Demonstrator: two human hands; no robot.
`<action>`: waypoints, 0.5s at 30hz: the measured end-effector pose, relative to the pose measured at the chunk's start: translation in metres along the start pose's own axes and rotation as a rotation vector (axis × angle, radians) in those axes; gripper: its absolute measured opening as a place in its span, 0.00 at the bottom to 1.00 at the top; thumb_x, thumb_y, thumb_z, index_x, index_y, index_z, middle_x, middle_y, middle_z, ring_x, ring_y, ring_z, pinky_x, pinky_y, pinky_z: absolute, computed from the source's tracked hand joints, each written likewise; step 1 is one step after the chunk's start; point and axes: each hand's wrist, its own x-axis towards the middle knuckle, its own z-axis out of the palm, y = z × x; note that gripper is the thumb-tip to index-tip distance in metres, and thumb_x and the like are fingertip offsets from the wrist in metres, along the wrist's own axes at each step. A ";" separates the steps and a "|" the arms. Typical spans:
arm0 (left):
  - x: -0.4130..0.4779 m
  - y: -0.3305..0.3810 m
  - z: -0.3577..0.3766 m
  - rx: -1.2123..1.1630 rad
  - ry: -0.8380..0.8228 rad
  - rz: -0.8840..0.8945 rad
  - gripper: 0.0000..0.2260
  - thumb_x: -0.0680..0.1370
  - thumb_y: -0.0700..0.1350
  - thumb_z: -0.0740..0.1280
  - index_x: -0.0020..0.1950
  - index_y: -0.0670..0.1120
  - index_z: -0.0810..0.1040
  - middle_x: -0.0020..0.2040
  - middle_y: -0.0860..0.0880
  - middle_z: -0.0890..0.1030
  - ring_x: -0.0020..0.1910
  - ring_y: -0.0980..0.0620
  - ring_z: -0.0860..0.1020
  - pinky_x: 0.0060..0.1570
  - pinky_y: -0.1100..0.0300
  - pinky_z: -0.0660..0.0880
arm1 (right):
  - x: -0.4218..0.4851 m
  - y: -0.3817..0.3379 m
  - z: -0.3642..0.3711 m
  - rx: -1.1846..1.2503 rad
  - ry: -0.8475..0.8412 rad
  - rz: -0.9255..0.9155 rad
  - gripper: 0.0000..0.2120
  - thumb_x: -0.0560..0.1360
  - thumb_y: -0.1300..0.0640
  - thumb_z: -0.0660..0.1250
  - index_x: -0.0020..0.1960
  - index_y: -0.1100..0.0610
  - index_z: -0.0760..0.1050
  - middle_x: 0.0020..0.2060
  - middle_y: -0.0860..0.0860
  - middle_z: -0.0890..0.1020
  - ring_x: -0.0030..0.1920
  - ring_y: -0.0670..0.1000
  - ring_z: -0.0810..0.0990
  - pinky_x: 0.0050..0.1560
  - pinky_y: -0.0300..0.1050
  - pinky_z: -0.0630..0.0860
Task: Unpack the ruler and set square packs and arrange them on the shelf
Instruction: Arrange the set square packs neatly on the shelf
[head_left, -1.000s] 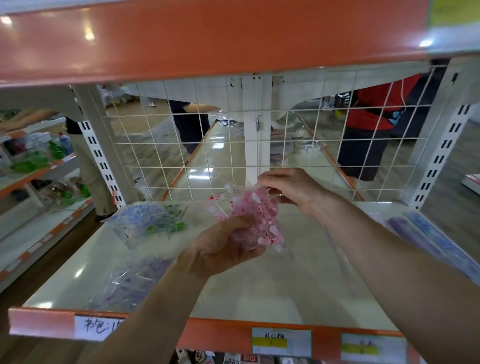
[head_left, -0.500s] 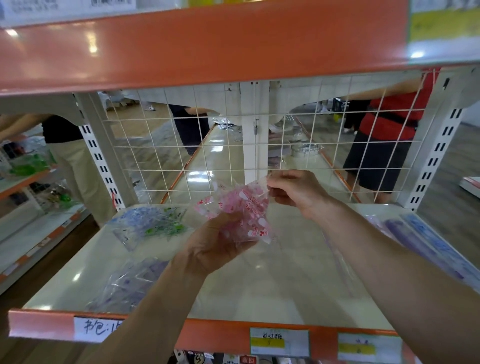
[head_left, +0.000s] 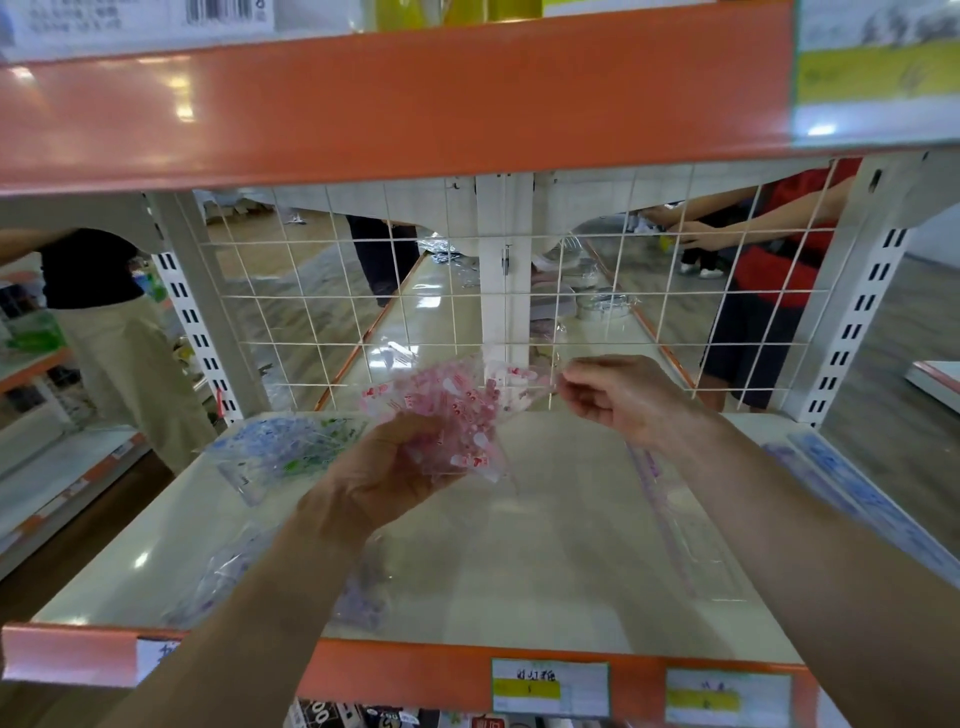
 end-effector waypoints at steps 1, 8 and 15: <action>-0.001 0.003 0.000 0.027 -0.003 0.005 0.11 0.69 0.33 0.65 0.50 0.40 0.77 0.43 0.42 0.84 0.38 0.46 0.84 0.43 0.45 0.79 | -0.002 -0.001 -0.003 -0.054 -0.050 0.035 0.03 0.72 0.67 0.70 0.46 0.63 0.79 0.35 0.55 0.82 0.33 0.48 0.79 0.34 0.37 0.80; 0.001 0.020 -0.001 0.117 0.097 0.040 0.07 0.75 0.32 0.62 0.49 0.41 0.77 0.40 0.43 0.85 0.37 0.46 0.84 0.35 0.48 0.81 | -0.001 -0.001 -0.010 -0.149 -0.015 -0.025 0.05 0.71 0.64 0.73 0.46 0.61 0.82 0.37 0.55 0.82 0.36 0.49 0.79 0.38 0.39 0.77; 0.002 0.039 -0.021 0.112 0.233 0.075 0.11 0.76 0.32 0.61 0.55 0.42 0.74 0.41 0.43 0.84 0.37 0.45 0.84 0.30 0.51 0.80 | 0.011 0.006 -0.016 -0.285 0.098 -0.022 0.04 0.71 0.64 0.73 0.45 0.59 0.81 0.39 0.54 0.84 0.36 0.46 0.78 0.35 0.36 0.71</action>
